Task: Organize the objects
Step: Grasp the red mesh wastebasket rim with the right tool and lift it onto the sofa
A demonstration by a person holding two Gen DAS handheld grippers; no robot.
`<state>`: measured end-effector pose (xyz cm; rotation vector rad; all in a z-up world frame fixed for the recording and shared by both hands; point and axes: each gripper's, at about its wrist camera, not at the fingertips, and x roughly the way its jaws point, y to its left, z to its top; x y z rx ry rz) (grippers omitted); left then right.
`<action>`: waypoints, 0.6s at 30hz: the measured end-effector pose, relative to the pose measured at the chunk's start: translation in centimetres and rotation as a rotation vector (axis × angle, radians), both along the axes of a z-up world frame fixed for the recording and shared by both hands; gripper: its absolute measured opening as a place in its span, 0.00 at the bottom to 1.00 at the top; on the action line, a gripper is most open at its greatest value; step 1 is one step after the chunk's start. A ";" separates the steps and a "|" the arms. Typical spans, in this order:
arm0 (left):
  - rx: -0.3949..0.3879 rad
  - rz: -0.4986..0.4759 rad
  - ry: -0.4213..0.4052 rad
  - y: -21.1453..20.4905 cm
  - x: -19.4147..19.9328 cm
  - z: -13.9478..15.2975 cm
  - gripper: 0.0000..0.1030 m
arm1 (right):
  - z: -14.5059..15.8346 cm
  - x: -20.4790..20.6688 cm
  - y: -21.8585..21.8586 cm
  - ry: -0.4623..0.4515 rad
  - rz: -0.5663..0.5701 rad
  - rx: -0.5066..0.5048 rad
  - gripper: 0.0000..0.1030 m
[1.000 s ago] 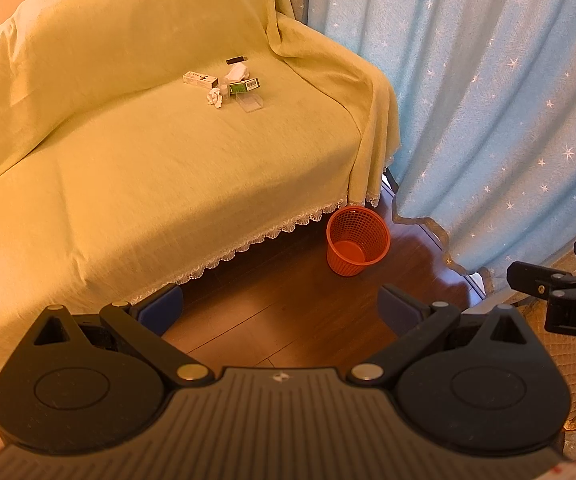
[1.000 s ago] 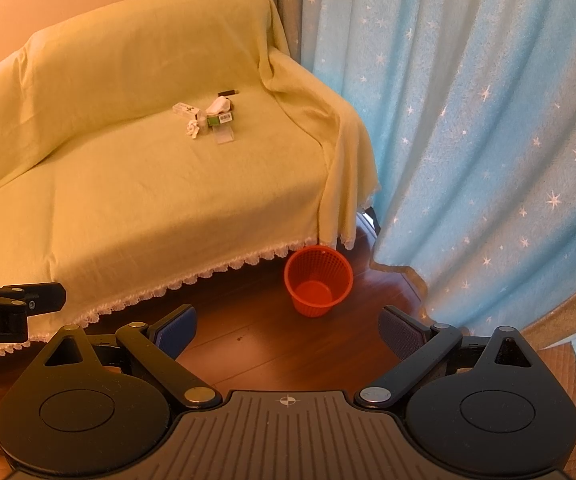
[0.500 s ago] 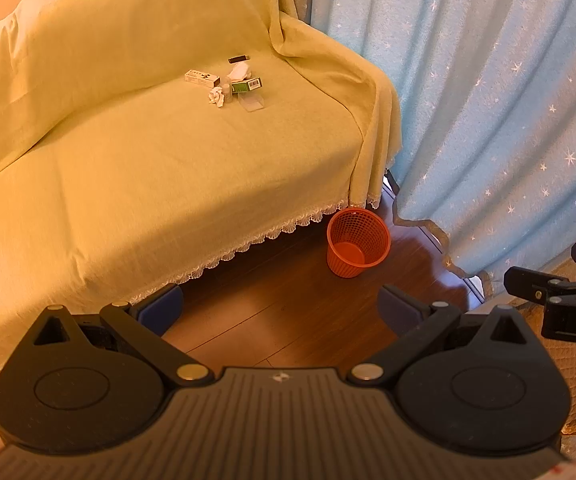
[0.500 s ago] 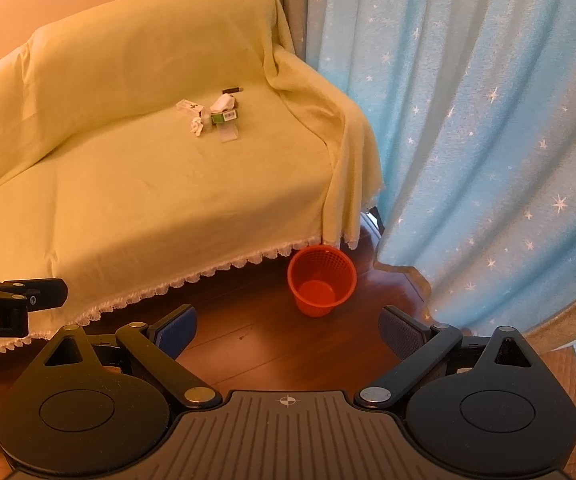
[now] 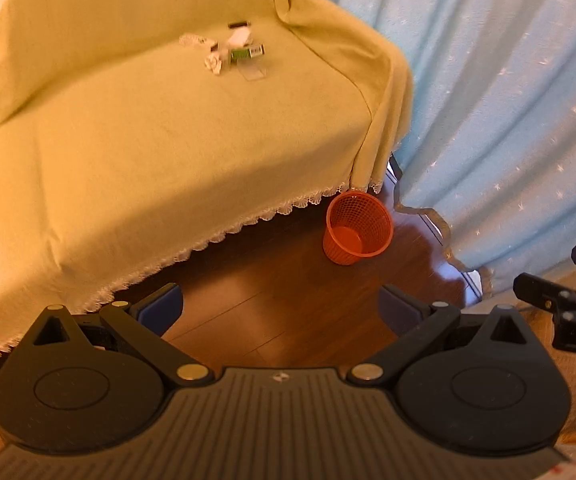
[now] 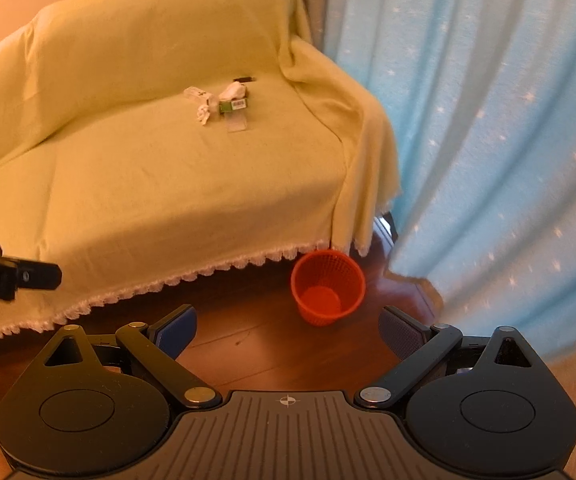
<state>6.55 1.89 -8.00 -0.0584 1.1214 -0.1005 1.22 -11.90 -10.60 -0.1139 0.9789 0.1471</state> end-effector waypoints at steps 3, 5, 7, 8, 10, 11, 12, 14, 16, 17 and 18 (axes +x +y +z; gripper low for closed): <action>0.010 0.018 0.028 -0.6 3.4 -3.1 0.99 | -4.2 4.1 -1.4 0.027 0.053 -0.011 0.93; 0.003 0.048 0.036 -0.8 6.1 -5.5 0.99 | -7.8 7.2 -2.6 0.044 0.098 0.004 0.93; 0.010 0.080 0.030 -1.1 8.8 -7.9 0.99 | -12.1 10.4 -3.5 0.064 0.154 0.013 0.92; 0.016 0.098 0.021 -1.3 10.1 -9.0 0.99 | -14.3 12.0 -3.8 0.067 0.184 0.003 0.87; 0.017 0.115 0.005 -1.5 12.7 -12.0 0.99 | -18.9 14.7 -4.5 0.061 0.253 -0.019 0.79; 0.020 0.119 0.009 -1.7 14.0 -13.9 0.99 | -21.5 16.0 -4.7 0.056 0.282 -0.036 0.79; 0.026 0.122 0.022 -1.9 15.1 -15.9 0.99 | -24.2 17.1 -4.9 0.058 0.309 -0.046 0.79; 0.035 0.124 0.048 -2.2 17.1 -20.3 0.99 | -30.2 19.1 -5.3 0.075 0.364 -0.056 0.76; 0.025 0.112 0.043 -2.6 18.8 -24.8 0.99 | -36.7 20.7 -5.6 0.090 0.428 -0.074 0.72; 0.018 0.097 0.038 -2.8 19.5 -27.1 0.99 | -39.9 21.4 -5.5 0.100 0.465 -0.092 0.66; 0.015 0.084 0.033 -3.0 20.1 -29.5 0.99 | -43.2 22.0 -5.6 0.111 0.500 -0.111 0.59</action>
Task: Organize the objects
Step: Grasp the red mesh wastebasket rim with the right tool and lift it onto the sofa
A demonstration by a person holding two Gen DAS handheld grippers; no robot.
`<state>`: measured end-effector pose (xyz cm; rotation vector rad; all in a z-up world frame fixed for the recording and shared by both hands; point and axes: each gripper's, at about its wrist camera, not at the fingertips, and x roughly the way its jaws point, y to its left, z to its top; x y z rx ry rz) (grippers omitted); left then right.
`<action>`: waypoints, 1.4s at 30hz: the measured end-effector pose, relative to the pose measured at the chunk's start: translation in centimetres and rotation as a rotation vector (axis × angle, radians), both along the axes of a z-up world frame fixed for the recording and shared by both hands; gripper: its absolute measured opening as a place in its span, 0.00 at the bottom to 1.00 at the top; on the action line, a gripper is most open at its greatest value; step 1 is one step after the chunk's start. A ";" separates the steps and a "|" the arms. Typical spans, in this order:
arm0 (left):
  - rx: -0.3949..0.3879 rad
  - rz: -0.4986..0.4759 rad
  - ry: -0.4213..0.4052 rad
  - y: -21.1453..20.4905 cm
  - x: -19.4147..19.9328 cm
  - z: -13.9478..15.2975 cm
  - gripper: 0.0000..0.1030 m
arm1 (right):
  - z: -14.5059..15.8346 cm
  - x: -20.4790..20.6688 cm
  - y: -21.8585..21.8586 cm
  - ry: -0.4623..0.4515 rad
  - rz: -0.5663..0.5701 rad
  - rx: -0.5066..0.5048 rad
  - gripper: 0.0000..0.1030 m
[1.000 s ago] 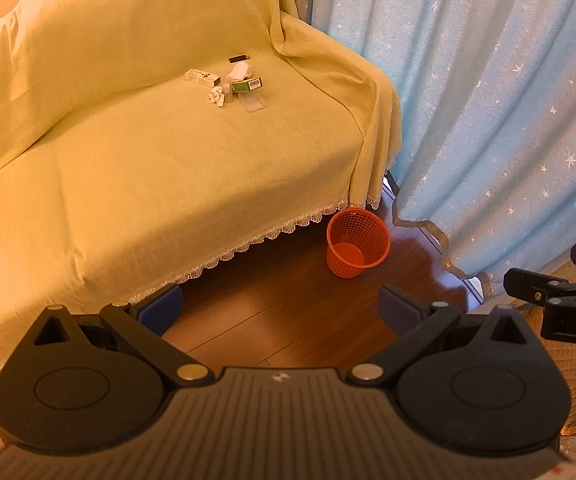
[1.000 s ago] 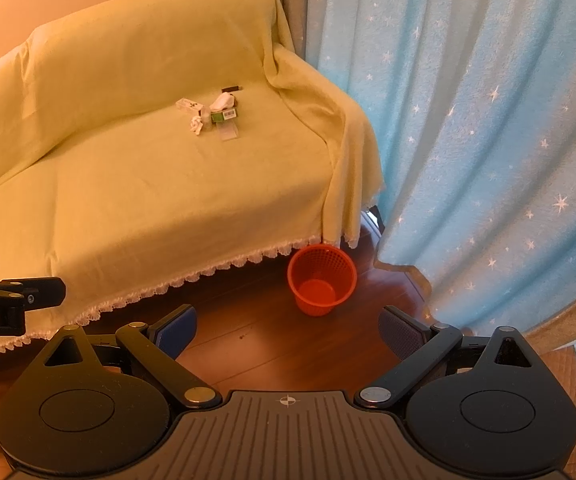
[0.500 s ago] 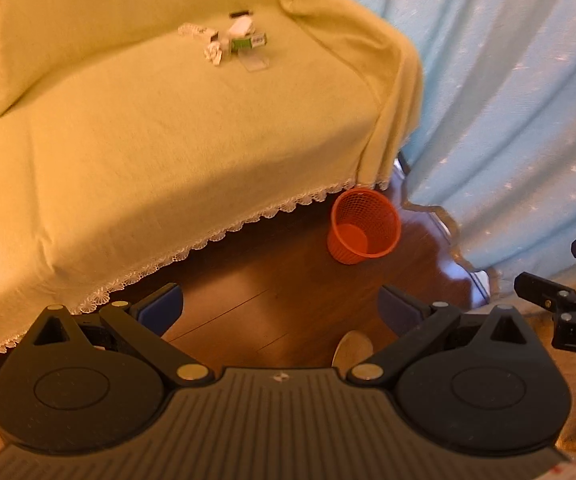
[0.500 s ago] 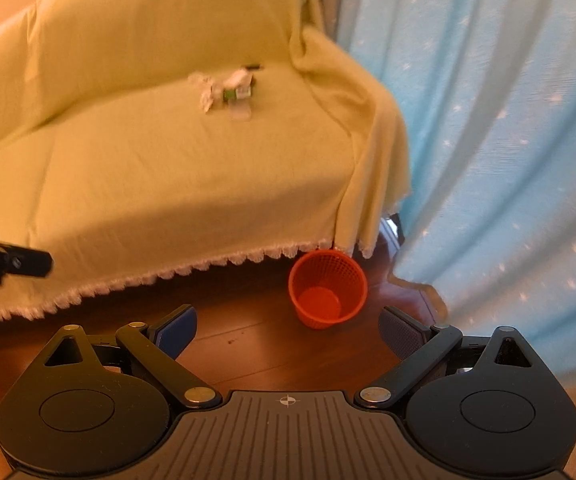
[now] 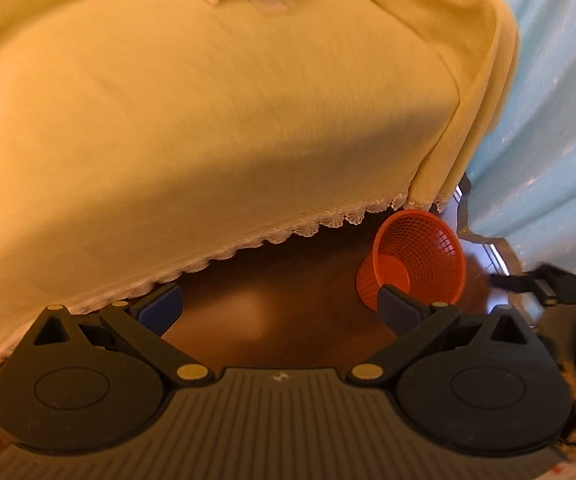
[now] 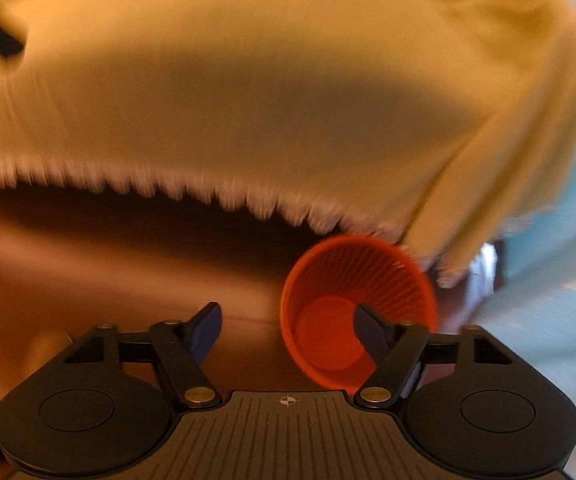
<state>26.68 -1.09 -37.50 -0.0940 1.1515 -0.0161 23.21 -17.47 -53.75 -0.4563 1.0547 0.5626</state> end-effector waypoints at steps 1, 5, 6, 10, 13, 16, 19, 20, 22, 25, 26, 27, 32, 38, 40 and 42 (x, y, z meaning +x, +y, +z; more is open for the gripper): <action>0.005 -0.007 -0.002 -0.2 0.6 -2.3 0.99 | -2.9 0.6 -0.1 0.013 0.030 -0.013 0.56; -0.028 -0.039 -0.012 -0.9 1.6 -9.9 0.99 | -12.8 2.4 -0.8 0.040 0.147 -0.047 0.50; -0.034 -0.037 -0.008 -0.9 1.8 -11.5 0.99 | -14.6 2.8 -0.9 0.045 0.171 -0.047 0.49; -0.065 -0.022 -0.003 -0.8 2.2 -15.6 0.98 | -19.2 4.0 -2.0 0.057 0.247 -0.029 0.38; -0.072 -0.003 0.003 -0.7 2.2 -17.1 0.98 | -20.8 4.4 -2.5 0.039 0.284 -0.035 0.23; -0.082 0.009 0.017 -0.8 2.3 -18.1 0.98 | -21.6 4.1 -2.8 0.014 0.311 -0.048 0.15; -0.084 0.013 0.020 -0.7 1.9 -18.1 0.98 | -21.5 3.4 -2.3 0.004 0.325 -0.068 0.07; -0.082 0.014 0.021 -0.6 1.9 -18.1 0.98 | -21.1 3.2 -1.8 -0.005 0.329 -0.085 0.00; -0.084 0.019 0.028 -0.5 1.6 -17.4 0.98 | -20.4 2.7 -1.3 -0.011 0.346 -0.122 0.00; -0.088 0.033 0.042 0.0 1.4 -15.2 0.95 | -17.3 1.5 -0.3 -0.004 0.386 -0.174 0.02; -0.092 0.040 0.044 0.2 1.4 -14.0 0.95 | -15.8 1.2 0.1 -0.006 0.402 -0.199 0.03; -0.097 0.048 0.046 0.5 1.3 -12.5 0.95 | -14.0 1.0 0.6 -0.007 0.407 -0.222 0.03; -0.145 0.090 0.027 2.9 1.8 -2.5 0.95 | -1.0 1.2 3.4 -0.011 0.359 -0.308 0.03; -0.179 0.098 -0.036 8.0 4.2 11.4 0.96 | 16.1 4.0 8.8 -0.072 0.294 -0.365 0.03; -0.164 0.073 -0.066 9.8 5.7 15.4 0.96 | 20.4 6.1 10.7 -0.115 0.256 -0.361 0.03; -0.145 0.053 -0.122 11.6 7.3 18.8 0.97 | 23.4 8.1 12.5 -0.162 0.241 -0.369 0.03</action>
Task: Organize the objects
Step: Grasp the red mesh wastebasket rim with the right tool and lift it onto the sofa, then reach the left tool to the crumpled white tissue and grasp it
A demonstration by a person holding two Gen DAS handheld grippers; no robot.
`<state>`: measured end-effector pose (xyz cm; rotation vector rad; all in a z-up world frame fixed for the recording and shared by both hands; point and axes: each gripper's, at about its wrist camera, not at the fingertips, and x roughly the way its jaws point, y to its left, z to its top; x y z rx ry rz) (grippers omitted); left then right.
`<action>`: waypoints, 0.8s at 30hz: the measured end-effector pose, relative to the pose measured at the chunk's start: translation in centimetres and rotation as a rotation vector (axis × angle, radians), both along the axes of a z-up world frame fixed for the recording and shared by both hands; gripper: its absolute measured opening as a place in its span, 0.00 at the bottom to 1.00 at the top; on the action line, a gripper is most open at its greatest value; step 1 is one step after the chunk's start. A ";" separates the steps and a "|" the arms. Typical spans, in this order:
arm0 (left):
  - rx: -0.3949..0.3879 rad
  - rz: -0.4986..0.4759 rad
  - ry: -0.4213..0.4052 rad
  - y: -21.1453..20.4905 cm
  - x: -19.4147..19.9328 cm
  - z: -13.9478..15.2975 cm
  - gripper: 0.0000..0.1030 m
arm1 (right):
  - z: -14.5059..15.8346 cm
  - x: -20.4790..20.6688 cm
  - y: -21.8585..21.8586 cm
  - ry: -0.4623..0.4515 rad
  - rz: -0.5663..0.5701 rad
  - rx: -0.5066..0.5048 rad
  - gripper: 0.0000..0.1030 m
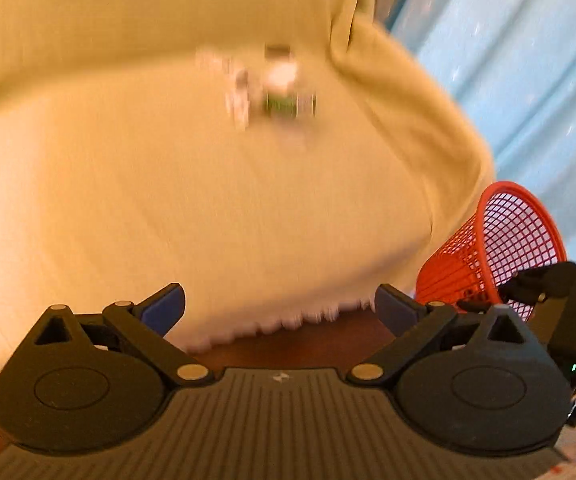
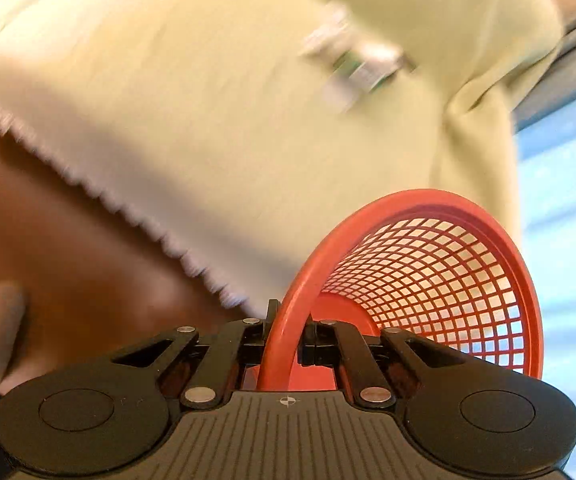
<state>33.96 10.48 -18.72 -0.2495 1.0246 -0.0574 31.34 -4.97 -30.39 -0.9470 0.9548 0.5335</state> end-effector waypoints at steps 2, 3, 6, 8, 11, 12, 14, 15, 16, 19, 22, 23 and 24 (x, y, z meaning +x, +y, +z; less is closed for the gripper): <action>0.018 -0.007 -0.042 1.7 1.9 2.5 0.97 | 1.8 2.4 1.6 -0.039 0.001 -0.008 0.03; 0.024 -0.005 -0.060 2.6 3.0 3.5 0.97 | 2.3 3.8 2.4 -0.050 0.005 -0.015 0.03; 0.039 0.017 -0.093 4.7 6.6 5.5 0.97 | 2.3 9.0 4.3 -0.053 0.013 -0.041 0.03; 0.041 0.042 -0.092 5.8 9.2 6.0 0.97 | 1.6 11.7 4.2 -0.030 0.014 -0.072 0.03; 0.048 0.073 -0.077 7.4 12.9 6.0 0.97 | 0.7 15.5 3.6 0.026 -0.020 -0.117 0.03; 0.057 0.077 -0.071 7.9 14.0 5.9 0.97 | 0.0 17.0 3.7 0.053 -0.039 -0.135 0.03; 0.067 0.096 -0.045 8.5 16.0 5.4 0.97 | -0.3 18.3 3.1 0.089 -0.055 -0.170 0.03; 0.062 0.108 -0.027 8.8 17.2 4.8 0.97 | -0.9 19.1 3.1 0.101 -0.052 -0.190 0.03; 0.055 0.120 -0.008 9.0 18.4 4.3 0.97 | -1.3 19.6 2.9 0.113 -0.055 -0.204 0.03; 0.038 0.136 0.031 9.9 20.6 3.3 0.97 | -2.8 21.9 3.4 0.148 -0.081 -0.230 0.03; 0.030 0.102 0.049 10.4 22.8 2.7 0.97 | -3.1 22.9 3.9 0.160 -0.082 -0.249 0.03; 0.026 0.087 0.049 10.7 23.5 2.6 0.97 | -3.1 23.1 3.9 0.168 -0.086 -0.250 0.02; 0.022 0.073 0.047 10.9 24.1 2.5 0.97 | -3.1 23.4 3.9 0.175 -0.095 -0.256 0.02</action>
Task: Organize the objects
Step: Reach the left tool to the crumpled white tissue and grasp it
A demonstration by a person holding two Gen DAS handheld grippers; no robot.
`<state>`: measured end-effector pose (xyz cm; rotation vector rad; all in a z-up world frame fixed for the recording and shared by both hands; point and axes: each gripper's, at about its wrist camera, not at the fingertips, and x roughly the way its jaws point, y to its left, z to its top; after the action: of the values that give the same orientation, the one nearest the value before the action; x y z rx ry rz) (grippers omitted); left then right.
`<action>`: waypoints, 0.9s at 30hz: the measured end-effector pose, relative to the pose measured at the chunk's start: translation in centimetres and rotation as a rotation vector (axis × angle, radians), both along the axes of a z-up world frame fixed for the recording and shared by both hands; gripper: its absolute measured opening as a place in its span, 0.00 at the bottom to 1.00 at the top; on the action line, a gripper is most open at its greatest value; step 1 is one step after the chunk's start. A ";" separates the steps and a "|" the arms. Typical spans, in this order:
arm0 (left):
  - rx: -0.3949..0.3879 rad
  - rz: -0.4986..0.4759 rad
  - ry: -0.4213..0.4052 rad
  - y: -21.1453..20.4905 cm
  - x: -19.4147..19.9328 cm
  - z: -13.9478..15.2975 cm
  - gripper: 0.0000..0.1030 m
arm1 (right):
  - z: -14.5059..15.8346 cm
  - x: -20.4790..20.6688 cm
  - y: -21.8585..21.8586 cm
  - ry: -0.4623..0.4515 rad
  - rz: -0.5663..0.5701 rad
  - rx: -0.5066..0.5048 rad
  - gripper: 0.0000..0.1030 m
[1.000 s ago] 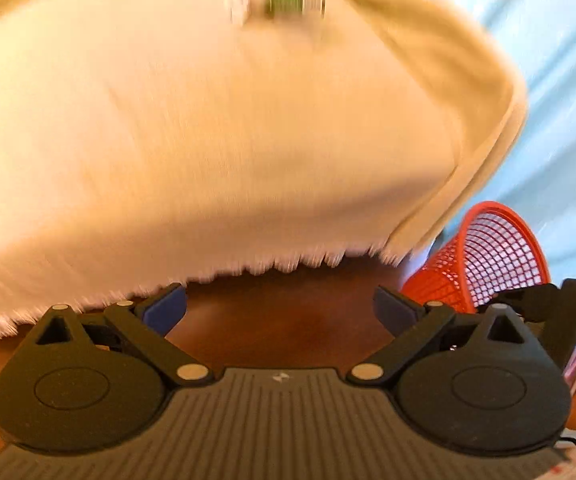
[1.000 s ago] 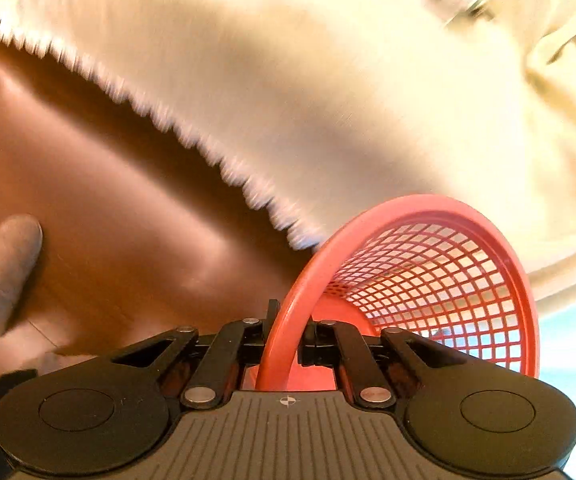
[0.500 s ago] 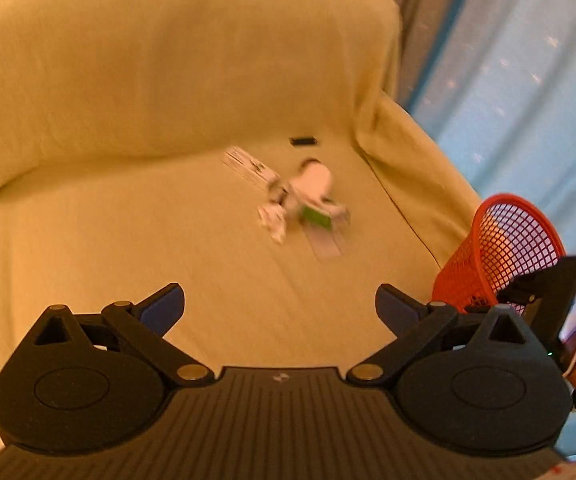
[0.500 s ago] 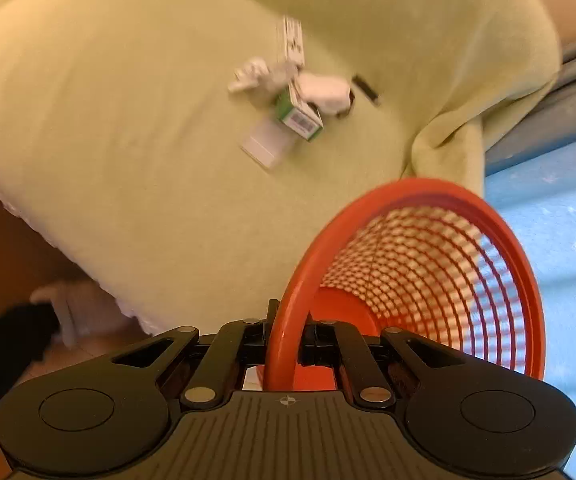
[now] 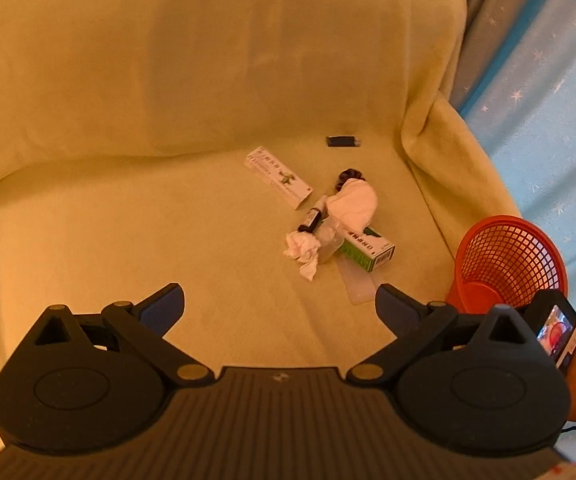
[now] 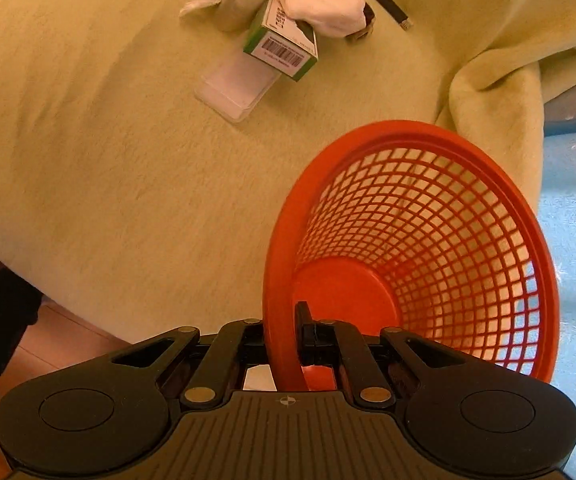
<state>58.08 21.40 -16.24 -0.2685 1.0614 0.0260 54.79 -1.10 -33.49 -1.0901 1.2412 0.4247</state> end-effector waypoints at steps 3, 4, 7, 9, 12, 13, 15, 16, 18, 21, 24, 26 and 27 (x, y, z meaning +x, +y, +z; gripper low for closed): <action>-0.019 -0.052 0.003 0.9 2.0 -0.7 0.97 | 0.1 0.5 0.7 0.012 -0.059 -0.021 0.03; -0.028 -0.075 0.000 1.2 2.9 -1.1 0.97 | 0.4 0.6 0.7 0.013 -0.084 -0.031 0.03; -0.051 -0.167 -0.026 1.9 5.1 -2.1 0.97 | 0.6 1.6 1.0 0.023 -0.185 -0.040 0.03; -0.040 -0.227 -0.048 2.2 6.2 -2.7 0.97 | 0.4 1.6 1.5 0.027 -0.216 -0.055 0.03; -0.011 -0.290 -0.038 2.4 7.9 -4.2 0.97 | -0.4 2.5 2.4 0.025 -0.244 -0.061 0.03; -0.009 -0.301 -0.036 2.5 8.4 -4.8 0.97 | -0.6 2.7 2.8 0.023 -0.244 -0.059 0.03; -0.002 -0.310 -0.024 2.7 9.3 -6.3 0.97 | -1.1 3.2 3.7 0.012 -0.231 -0.051 0.03; 0.000 -0.312 -0.014 2.8 9.7 -7.1 0.97 | -1.3 3.4 4.1 0.000 -0.213 -0.050 0.02; 0.002 -0.316 0.008 2.7 10.4 -8.6 0.97 | -1.6 3.7 4.8 -0.023 -0.180 -0.033 0.02; 0.022 -0.346 0.012 2.2 11.0 -10.4 0.97 | -2.1 3.9 5.6 -0.059 -0.114 -0.025 0.03; 0.072 -0.406 0.010 1.0 11.4 -11.7 0.98 | -2.6 4.0 5.8 -0.081 -0.067 -0.007 0.02; 0.089 -0.432 0.009 0.3 11.7 -12.4 0.98 | -2.7 3.9 5.8 -0.086 -0.041 0.014 0.02; 0.095 -0.442 0.006 -0.1 11.8 -12.6 0.98 | -2.7 3.8 5.7 -0.088 -0.029 0.022 0.02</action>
<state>69.91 21.29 -28.85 0.0562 1.1034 -0.3187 58.59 4.62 -36.24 -1.0600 1.1710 0.3641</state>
